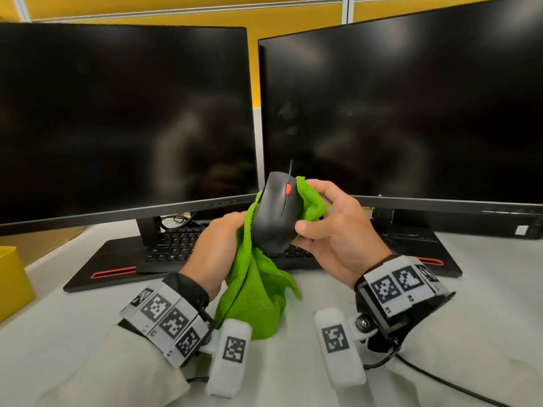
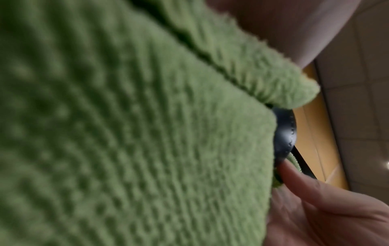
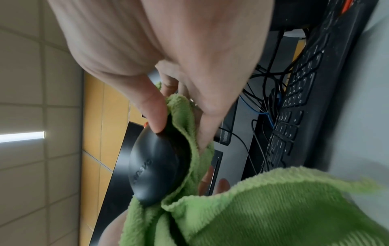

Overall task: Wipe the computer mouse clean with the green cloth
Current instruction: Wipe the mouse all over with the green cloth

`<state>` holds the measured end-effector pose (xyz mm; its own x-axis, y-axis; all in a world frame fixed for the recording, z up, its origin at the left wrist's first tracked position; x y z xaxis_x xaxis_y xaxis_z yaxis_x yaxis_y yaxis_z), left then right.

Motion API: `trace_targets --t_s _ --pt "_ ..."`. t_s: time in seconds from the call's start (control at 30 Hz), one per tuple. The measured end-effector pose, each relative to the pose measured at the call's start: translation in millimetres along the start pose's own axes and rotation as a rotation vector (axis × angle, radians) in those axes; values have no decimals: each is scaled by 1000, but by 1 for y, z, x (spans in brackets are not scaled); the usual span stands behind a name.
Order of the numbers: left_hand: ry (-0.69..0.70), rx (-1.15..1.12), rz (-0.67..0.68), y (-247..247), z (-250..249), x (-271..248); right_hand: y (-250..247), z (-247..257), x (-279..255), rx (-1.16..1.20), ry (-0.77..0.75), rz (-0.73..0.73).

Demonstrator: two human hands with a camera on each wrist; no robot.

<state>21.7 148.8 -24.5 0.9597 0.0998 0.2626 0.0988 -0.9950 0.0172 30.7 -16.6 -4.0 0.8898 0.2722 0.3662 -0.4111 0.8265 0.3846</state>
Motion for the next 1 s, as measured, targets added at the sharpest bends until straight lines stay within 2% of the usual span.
trace_targets --t_s 0.07,0.1,0.17,0.3,0.57,0.67,0.8,0.93,1.0 --pt "-59 -114 15 1 6 1 -3 2 -1 -60 -18 -20" --pt "-39 -123 44 6 2 -1 -4 3 -2 -91 -25 -28" --pt "78 -66 64 12 -10 -4 -5 5 -2 -138 -36 -38" --pt "243 -101 -27 2 -26 -6 -9 8 -2 -219 -59 -67" --pt "405 -79 12 -1 -42 -12 -14 6 0 -280 -77 -109" --pt "505 71 -13 -2 -51 -20 -10 11 -1 -329 -123 -88" --pt "413 22 -107 -16 -37 -11 1 6 0 -367 -144 -30" --pt "358 -67 -184 -29 -33 -1 -5 5 1 -384 -136 -66" --pt "299 -199 -141 -32 -31 3 -10 6 1 -391 -141 -97"
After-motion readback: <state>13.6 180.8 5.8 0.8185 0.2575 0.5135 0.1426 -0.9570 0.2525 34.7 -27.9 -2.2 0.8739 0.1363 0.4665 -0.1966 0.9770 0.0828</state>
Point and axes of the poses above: each hand's wrist, its own x-axis towards the middle knuckle, its own y-axis out of the palm, z = x × y, the point moved 10 cm from there along x, towards the middle knuckle
